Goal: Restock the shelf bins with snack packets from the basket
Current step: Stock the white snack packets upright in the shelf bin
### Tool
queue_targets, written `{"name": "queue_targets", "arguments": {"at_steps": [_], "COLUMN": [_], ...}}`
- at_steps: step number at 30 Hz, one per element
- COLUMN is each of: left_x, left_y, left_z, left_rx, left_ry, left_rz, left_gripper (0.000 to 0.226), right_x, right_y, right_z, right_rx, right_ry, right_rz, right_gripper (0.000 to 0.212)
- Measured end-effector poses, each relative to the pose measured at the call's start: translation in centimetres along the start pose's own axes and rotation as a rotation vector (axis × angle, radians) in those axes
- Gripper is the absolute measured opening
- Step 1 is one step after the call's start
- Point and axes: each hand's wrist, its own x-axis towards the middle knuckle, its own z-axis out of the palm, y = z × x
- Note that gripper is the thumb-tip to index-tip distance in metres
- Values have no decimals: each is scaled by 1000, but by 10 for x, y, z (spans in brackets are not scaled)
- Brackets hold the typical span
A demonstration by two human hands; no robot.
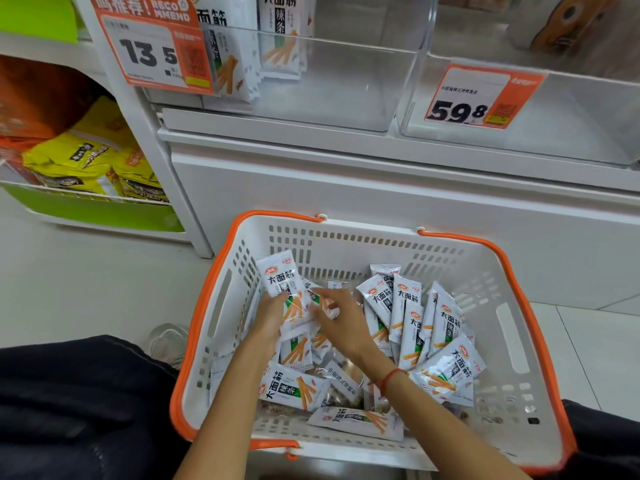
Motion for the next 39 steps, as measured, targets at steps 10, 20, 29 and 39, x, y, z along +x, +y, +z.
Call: {"name": "queue_targets", "arguments": {"at_steps": [10,20,29,39], "left_x": [15,11,-4,-6], "left_y": [9,7,-2,-8], "left_z": [-16,-1,31,43], "left_rx": [74,-52,-257,-249], "left_ry": [155,144,-27,-111], "left_rz": [71,-11,-90,10], "left_gripper": [31,43,37,29], "right_x": [11,27,12,-11], "right_y": [11,-8,-27,-17], "right_z": [46,-87,-61,-20], "right_rx": [-603,130,-37,24], "right_ry": [-370,-230,-57,252], "right_rz": [215,325,96,47], "right_gripper": [18,32,23,23]}}
